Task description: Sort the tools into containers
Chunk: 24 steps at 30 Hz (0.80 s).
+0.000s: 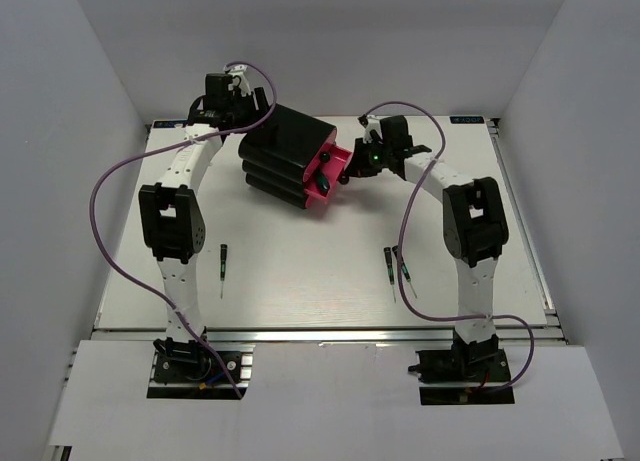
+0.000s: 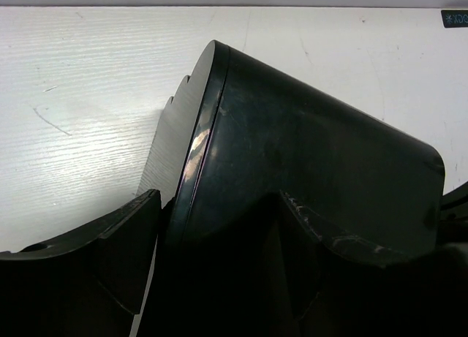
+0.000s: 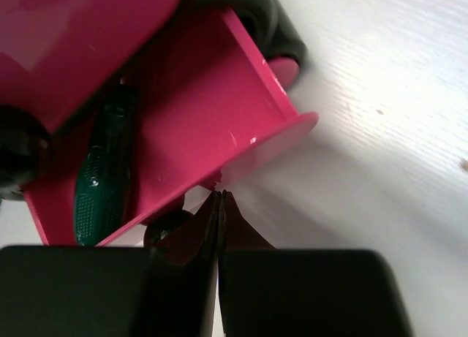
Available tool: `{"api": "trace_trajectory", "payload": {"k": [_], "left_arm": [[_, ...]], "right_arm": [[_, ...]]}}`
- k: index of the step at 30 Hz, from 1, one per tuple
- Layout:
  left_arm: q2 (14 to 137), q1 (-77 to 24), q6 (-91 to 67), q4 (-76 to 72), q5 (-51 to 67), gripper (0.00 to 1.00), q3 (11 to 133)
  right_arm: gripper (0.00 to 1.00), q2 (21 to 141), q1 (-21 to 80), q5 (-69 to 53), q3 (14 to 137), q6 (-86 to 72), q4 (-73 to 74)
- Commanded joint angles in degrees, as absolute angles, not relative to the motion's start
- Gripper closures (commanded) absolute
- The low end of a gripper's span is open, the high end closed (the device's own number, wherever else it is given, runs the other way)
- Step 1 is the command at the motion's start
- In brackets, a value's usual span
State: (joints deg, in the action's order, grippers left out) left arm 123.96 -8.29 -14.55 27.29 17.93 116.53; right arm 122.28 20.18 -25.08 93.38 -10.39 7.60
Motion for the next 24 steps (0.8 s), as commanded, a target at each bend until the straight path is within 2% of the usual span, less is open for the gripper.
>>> {"api": "trace_trajectory", "payload": {"k": [1,13,24], "left_arm": [[123.6,-9.2,-13.3,33.4,21.8,0.27,113.6],[123.4,-9.2,-14.2,34.8,22.1,0.26,112.2],[124.3,-9.1,-15.8,33.7,23.1,0.25,112.7]], "right_arm": [[1.0,123.9,21.3,-28.3,97.5,-12.7,3.6],[1.0,132.0,22.3,-37.0,101.7,-19.6,-10.0],[1.0,133.0,22.1,-44.2,102.5,-23.6,-19.9]]}}
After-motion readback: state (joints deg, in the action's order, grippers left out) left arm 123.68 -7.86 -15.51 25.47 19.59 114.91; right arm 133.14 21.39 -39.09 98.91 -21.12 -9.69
